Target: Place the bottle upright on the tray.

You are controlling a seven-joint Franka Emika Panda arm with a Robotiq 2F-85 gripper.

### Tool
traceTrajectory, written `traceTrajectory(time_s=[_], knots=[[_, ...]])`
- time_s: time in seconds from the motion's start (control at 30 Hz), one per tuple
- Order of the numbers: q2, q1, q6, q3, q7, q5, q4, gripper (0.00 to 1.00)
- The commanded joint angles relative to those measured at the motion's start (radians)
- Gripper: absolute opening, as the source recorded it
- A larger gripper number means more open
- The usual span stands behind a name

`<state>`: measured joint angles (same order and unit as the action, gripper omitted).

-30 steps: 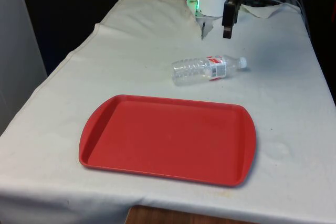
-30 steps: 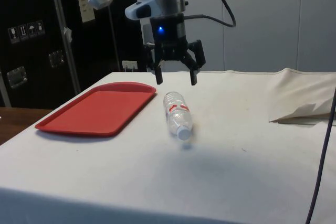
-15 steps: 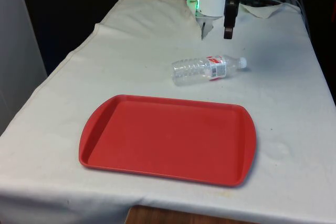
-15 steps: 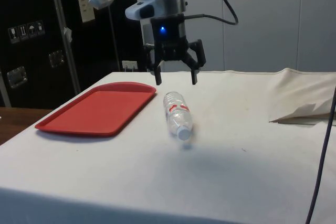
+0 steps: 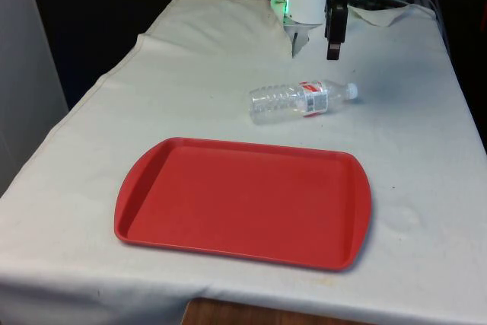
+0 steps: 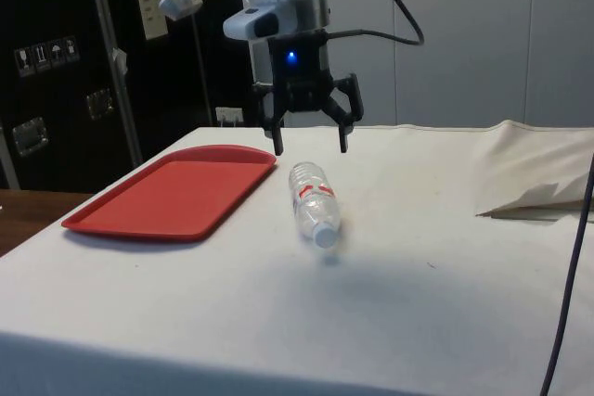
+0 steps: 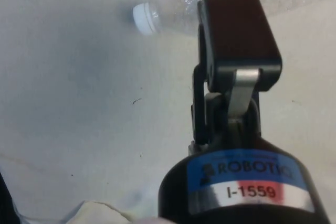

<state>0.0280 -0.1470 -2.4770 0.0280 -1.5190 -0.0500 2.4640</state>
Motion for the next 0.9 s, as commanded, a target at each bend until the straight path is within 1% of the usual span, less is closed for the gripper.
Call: traceTrajectory(time_s=[0.0,0.03,0.27,0.3,0.33,0.37,0.57,0.6,0.63,0.87], knots=[[0.001,0.0,-0.002,0.0,-0.014,0.0,0.0,1.0],[0.003,0.001,-0.023,0.0,-0.02,-0.012,0.005,1.0],[0.009,0.001,-0.031,0.001,-0.069,-0.015,0.005,1.0],[0.011,0.001,-0.035,0.001,-0.084,-0.016,0.006,1.0],[0.01,0.001,-0.016,0.0,-0.083,0.0,0.002,1.0],[0.012,0.001,-0.036,0.001,-0.091,-0.016,0.006,1.0],[0.029,0.001,-0.053,0.001,-0.141,-0.016,0.002,1.0],[0.022,0.001,-0.031,0.0,-0.143,0.0,0.002,1.0],[0.032,0.001,-0.056,0.001,-0.147,-0.016,0.002,1.0],[0.046,0.001,-0.075,0.002,-0.199,-0.02,0.003,1.0]])
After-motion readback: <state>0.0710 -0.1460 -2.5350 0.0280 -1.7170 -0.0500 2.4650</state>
